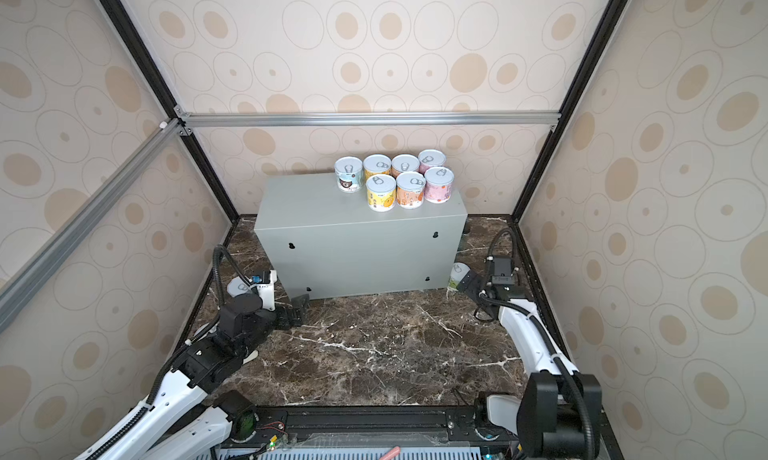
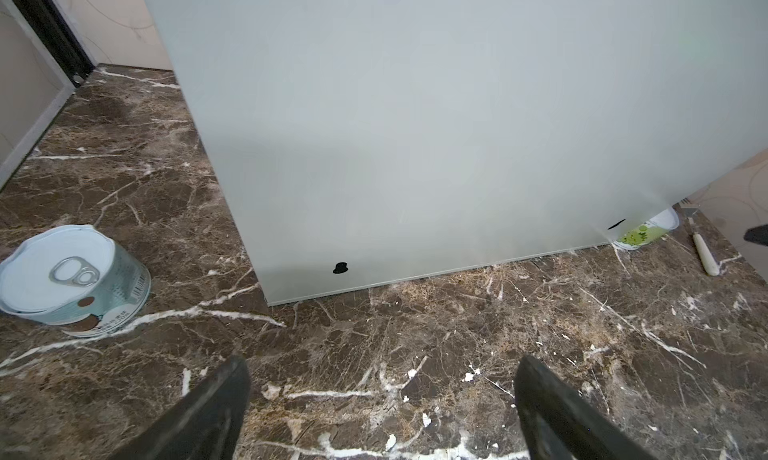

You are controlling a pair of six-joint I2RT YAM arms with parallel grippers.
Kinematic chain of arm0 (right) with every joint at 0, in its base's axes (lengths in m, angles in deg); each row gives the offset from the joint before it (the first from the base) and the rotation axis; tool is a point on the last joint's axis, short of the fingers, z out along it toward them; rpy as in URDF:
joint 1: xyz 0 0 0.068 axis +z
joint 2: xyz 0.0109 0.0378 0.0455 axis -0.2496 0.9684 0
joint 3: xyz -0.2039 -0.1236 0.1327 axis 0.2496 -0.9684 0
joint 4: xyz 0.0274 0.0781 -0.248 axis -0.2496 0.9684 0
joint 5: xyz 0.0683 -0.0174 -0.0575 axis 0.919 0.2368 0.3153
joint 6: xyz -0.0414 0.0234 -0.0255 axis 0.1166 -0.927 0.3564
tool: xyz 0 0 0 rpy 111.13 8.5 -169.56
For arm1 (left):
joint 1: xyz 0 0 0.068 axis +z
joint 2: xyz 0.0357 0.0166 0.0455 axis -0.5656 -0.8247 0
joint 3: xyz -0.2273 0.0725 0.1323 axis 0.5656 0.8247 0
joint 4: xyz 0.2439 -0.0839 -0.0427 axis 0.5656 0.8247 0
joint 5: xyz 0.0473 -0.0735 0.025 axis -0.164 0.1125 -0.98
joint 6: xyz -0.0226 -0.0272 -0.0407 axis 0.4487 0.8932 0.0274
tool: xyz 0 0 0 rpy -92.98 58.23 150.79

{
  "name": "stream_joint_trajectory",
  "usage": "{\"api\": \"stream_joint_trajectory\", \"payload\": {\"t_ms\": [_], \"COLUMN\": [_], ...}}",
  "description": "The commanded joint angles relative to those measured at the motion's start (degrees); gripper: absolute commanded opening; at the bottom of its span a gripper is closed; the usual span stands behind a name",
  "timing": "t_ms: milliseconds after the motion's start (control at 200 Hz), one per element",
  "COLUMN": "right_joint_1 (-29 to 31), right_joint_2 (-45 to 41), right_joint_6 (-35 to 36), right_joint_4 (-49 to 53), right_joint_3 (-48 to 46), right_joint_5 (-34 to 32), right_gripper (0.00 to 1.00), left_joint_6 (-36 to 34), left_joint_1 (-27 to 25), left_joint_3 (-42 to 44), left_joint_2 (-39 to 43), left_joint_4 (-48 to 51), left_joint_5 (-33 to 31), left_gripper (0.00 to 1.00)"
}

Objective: Place and organize the canned foods onto the counter
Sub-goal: 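Lower the right gripper around the green-labelled white-lidded can beside the cabinet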

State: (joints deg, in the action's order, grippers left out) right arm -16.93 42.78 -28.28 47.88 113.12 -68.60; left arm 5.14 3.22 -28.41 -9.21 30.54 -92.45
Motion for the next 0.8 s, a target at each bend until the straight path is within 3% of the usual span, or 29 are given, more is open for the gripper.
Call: {"api": "stream_joint_trajectory", "payload": {"t_ms": [0, 420, 795], "right_joint_1": [-0.6, -0.8, -0.8], "right_joint_2": [4.8, 26.8, 37.2], "right_joint_6": [-1.8, 0.2, 5.6], "right_joint_4": [-2.9, -0.4, 3.4], "right_joint_3": [5.0, 21.8, 29.0], "right_joint_5": [-1.8, -1.4, 2.7], "right_gripper": [0.99, 0.99, 0.99], "left_joint_6": [0.4, 0.3, 0.4], "left_joint_1": [0.4, 0.4, 0.8], "left_joint_3": [-0.2, 0.5, 0.5], "left_joint_2": [0.3, 1.2, 1.1], "left_joint_4": [-2.4, -3.0, -3.2], "left_joint_5": [0.6, 1.6, 1.4], "left_gripper": [0.99, 0.99, 0.99]}}
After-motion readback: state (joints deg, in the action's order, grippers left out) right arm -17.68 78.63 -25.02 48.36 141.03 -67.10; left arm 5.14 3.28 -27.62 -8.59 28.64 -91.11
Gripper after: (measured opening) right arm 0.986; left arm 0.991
